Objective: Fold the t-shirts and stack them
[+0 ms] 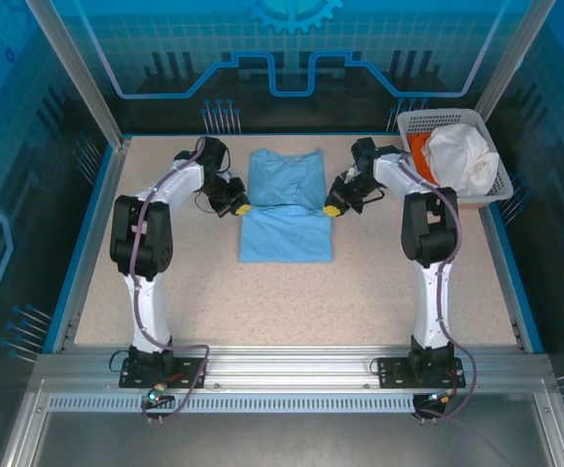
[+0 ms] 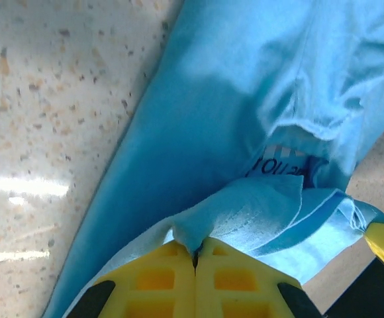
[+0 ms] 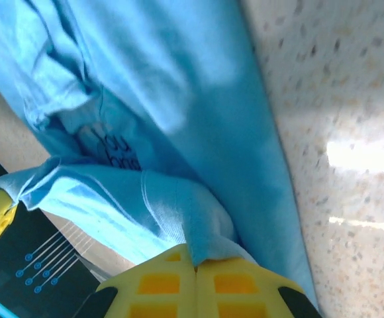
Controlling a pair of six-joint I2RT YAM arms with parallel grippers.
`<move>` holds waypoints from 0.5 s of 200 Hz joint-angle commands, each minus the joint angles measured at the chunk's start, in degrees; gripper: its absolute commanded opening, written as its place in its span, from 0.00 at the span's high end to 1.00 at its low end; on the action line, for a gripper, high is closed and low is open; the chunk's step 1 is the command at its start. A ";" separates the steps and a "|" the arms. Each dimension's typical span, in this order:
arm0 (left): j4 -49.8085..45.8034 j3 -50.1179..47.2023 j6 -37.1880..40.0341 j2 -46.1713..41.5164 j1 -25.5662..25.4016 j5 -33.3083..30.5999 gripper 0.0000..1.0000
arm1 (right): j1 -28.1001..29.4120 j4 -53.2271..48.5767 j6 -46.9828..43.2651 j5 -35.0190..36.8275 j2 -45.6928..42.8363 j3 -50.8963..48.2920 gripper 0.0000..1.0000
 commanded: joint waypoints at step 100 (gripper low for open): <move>8.18 -14.32 -0.39 -17.78 -4.85 -4.13 0.63 | 2.97 11.32 0.49 2.47 -22.00 -23.21 0.56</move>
